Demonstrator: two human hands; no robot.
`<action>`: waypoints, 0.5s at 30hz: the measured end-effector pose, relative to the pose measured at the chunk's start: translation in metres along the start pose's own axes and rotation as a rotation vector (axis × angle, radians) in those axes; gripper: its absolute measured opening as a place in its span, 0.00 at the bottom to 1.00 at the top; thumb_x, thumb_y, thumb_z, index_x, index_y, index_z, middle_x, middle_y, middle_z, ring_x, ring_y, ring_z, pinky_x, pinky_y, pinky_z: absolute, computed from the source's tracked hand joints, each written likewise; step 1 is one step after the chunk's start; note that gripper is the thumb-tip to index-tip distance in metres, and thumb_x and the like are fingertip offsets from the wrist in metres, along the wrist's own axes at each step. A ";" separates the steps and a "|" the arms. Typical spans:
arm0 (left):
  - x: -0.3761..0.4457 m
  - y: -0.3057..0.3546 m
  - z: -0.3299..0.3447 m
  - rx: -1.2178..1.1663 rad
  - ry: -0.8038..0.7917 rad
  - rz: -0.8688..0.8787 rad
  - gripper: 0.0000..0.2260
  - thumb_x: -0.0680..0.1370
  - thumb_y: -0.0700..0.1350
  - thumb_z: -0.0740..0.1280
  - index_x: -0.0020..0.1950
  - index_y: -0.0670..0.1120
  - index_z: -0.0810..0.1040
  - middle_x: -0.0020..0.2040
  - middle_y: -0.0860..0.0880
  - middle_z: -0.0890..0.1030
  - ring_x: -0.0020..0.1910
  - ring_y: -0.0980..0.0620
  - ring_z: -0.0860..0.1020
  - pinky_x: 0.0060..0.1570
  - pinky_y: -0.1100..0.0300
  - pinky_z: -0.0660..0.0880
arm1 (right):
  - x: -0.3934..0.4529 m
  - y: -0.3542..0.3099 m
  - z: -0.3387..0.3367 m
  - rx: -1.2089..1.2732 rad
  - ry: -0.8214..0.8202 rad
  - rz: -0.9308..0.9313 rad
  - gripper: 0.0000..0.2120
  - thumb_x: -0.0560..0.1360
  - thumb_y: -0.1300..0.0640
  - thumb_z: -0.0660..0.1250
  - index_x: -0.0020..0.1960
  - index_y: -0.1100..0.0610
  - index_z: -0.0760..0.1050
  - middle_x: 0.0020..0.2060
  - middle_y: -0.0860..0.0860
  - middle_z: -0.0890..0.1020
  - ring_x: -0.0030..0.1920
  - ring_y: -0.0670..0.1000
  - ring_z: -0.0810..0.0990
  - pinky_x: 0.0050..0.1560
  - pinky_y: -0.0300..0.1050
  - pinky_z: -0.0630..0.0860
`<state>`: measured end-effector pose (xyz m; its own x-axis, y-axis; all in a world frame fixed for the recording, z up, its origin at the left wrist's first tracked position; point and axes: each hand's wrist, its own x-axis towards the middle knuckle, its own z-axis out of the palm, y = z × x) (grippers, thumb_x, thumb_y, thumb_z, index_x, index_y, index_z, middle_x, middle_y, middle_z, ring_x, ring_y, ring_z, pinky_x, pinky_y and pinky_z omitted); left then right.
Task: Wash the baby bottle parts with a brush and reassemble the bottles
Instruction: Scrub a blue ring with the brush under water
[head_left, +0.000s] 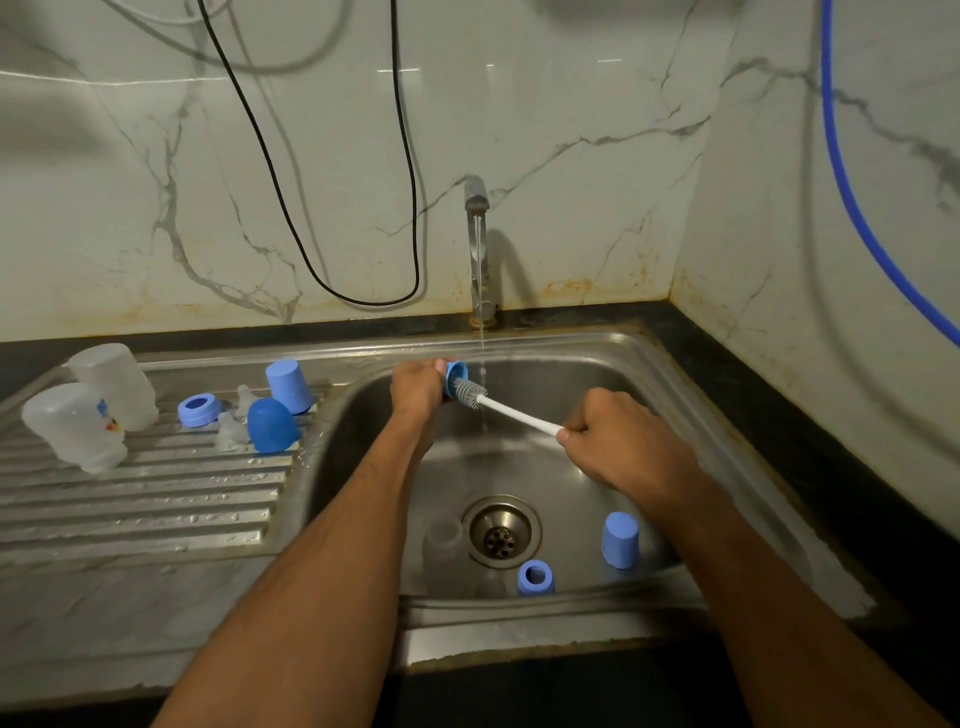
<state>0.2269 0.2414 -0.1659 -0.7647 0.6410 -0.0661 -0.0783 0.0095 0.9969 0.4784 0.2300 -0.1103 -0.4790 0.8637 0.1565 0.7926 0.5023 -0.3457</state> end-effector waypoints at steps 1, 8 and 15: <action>0.001 0.000 0.000 -0.001 0.011 -0.004 0.09 0.83 0.41 0.63 0.55 0.42 0.83 0.53 0.42 0.83 0.53 0.47 0.83 0.57 0.50 0.81 | 0.000 0.000 -0.001 0.007 -0.005 -0.022 0.10 0.80 0.48 0.66 0.51 0.52 0.81 0.35 0.47 0.79 0.35 0.45 0.78 0.33 0.42 0.71; 0.000 0.001 0.003 0.016 -0.009 -0.021 0.09 0.83 0.42 0.64 0.58 0.40 0.82 0.52 0.42 0.84 0.50 0.48 0.84 0.55 0.51 0.82 | -0.005 -0.001 0.000 -0.082 0.157 0.025 0.11 0.81 0.47 0.62 0.54 0.50 0.80 0.38 0.48 0.78 0.37 0.47 0.76 0.38 0.46 0.74; -0.004 0.005 -0.003 0.020 0.049 0.007 0.09 0.83 0.41 0.63 0.47 0.47 0.82 0.53 0.43 0.83 0.53 0.47 0.82 0.57 0.50 0.81 | 0.003 0.005 0.002 0.081 -0.010 -0.009 0.10 0.78 0.47 0.67 0.47 0.52 0.82 0.34 0.47 0.80 0.35 0.47 0.80 0.38 0.46 0.79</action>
<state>0.2277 0.2372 -0.1607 -0.7953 0.6031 -0.0608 -0.0604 0.0210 0.9980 0.4803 0.2348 -0.1130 -0.4901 0.8585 0.1513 0.7552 0.5048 -0.4180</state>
